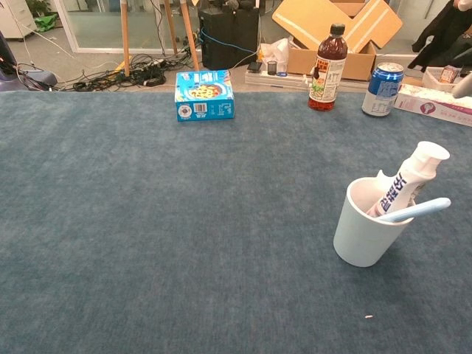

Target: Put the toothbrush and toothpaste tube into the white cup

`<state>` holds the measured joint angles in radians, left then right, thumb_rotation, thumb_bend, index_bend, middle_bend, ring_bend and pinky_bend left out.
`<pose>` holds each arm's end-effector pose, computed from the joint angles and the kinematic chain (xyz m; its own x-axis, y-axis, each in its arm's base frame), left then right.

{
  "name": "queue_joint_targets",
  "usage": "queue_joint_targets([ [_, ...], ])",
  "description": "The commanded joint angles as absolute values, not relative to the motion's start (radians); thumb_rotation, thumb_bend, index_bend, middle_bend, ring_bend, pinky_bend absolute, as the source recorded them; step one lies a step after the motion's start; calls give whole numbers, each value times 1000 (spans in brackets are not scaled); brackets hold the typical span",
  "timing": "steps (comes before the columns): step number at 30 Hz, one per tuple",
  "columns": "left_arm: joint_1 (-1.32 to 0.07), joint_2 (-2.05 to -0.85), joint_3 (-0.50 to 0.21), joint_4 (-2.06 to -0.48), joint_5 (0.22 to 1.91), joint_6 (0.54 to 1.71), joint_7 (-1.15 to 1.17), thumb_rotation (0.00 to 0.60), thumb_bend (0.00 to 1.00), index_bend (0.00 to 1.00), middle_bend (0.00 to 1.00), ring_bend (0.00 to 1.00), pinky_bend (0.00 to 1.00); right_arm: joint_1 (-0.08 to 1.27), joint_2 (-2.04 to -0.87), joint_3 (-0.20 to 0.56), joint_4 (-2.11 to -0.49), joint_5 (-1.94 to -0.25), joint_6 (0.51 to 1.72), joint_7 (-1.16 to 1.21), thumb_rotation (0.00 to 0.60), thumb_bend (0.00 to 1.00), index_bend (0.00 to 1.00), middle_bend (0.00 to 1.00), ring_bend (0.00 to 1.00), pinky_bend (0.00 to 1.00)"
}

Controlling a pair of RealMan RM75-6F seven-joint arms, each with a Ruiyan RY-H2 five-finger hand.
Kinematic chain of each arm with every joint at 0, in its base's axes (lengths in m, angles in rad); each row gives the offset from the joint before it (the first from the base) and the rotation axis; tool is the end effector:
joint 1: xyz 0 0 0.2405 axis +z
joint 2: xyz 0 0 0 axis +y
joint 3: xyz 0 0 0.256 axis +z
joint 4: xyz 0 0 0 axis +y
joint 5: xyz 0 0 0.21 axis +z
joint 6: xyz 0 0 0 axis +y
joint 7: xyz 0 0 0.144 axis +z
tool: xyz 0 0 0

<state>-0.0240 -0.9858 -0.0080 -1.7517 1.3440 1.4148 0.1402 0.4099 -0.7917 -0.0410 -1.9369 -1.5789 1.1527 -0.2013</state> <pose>-0.3301 0.1484 0.1817 0.4828 0.1619 0.8606 0.8428 0.1810 -0.5069 -0.2200 -0.2278 0.1704 0.6619 -0.1846 0.7265 -0.7250 -0.4040 0.5578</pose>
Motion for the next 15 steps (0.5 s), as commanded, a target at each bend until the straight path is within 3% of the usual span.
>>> queue_joint_targets([
  [1,-24,-989,-9,-1749,1351,1420,138,600,0,802,536,432,386,356,-801,-35,-1930,-1515,1206,-287,600,115,213,0,0,0],
  [5,-22,-1001,-15,-1738,1369,1441,125,600,0,792,536,431,390,310,-880,-18,-1866,-1493,1286,-359,600,119,213,2,0,54],
  [9,-17,-1025,-27,-1711,1404,1484,90,600,0,775,538,431,407,266,-976,-8,-1774,-1519,1374,-335,600,123,213,36,0,193],
  [15,-17,-1039,-33,-1683,1423,1502,64,600,0,764,538,428,413,211,-1089,-10,-1650,-1555,1459,-271,600,125,213,40,0,209],
])
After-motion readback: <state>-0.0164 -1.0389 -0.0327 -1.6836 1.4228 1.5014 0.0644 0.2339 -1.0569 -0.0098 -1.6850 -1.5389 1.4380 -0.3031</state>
